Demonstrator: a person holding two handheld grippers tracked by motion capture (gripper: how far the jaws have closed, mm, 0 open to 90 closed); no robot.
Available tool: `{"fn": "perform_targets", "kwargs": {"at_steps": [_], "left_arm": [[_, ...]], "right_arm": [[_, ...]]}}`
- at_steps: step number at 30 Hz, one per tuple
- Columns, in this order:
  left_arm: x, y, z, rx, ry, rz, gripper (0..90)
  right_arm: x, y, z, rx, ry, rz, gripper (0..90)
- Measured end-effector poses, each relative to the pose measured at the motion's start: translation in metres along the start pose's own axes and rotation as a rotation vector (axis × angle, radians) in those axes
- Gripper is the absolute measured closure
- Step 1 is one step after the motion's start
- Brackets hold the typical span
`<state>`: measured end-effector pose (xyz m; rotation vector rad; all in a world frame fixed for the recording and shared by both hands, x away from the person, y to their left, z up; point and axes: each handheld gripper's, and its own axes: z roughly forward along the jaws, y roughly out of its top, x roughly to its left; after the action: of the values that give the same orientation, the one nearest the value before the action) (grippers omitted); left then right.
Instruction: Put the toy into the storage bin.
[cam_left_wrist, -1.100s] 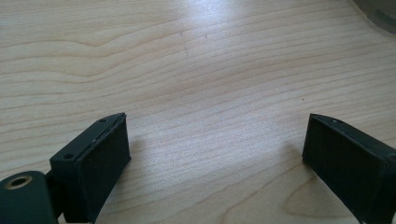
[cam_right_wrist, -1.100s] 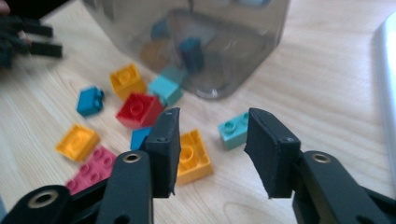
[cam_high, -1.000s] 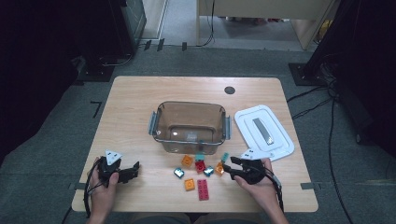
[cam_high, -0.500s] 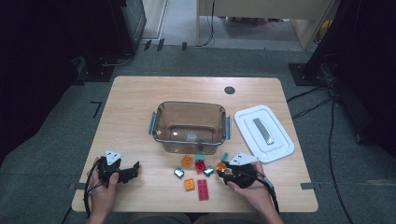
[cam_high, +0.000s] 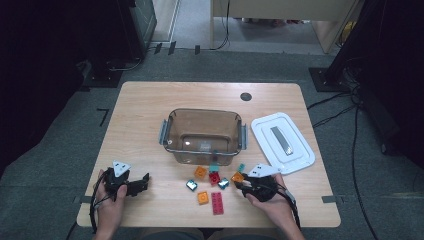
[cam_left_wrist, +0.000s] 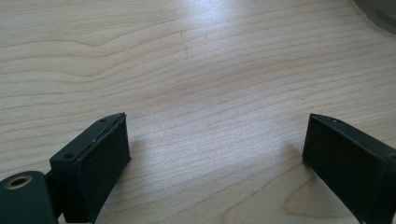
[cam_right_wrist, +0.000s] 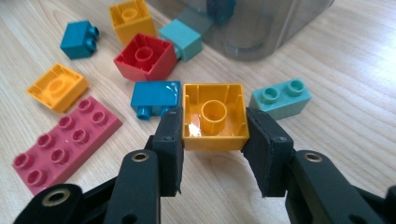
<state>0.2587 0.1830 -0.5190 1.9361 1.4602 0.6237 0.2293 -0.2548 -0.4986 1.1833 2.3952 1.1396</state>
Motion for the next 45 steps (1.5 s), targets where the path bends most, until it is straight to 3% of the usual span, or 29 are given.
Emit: {"fn": "perform_targets", "kwargs": {"at_steps": [13, 18, 25, 37, 45], "left_arm": [[0.0, 0.0, 0.0, 0.0, 0.0, 0.0, 7.3], [0.0, 0.0, 0.0, 0.0, 0.0, 0.0, 7.3], [0.0, 0.0, 0.0, 0.0, 0.0, 0.0, 7.3], [0.0, 0.0, 0.0, -0.001, 0.0, 0.0, 7.3], [0.0, 0.0, 0.0, 0.001, 0.0, 0.0, 7.3]], "right_arm": [[-0.003, 0.017, -0.028, -0.036, -0.009, 0.056, 60.3], [-0.01, 0.024, -0.043, -0.067, -0.039, 0.098, 60.3], [-0.018, 0.035, -0.061, -0.09, -0.031, 0.114, 60.3], [-0.021, 0.071, -0.087, -0.106, -0.027, 0.072, 60.3], [-0.019, 0.107, -0.089, -0.128, -0.028, 0.041, 60.3]]}}
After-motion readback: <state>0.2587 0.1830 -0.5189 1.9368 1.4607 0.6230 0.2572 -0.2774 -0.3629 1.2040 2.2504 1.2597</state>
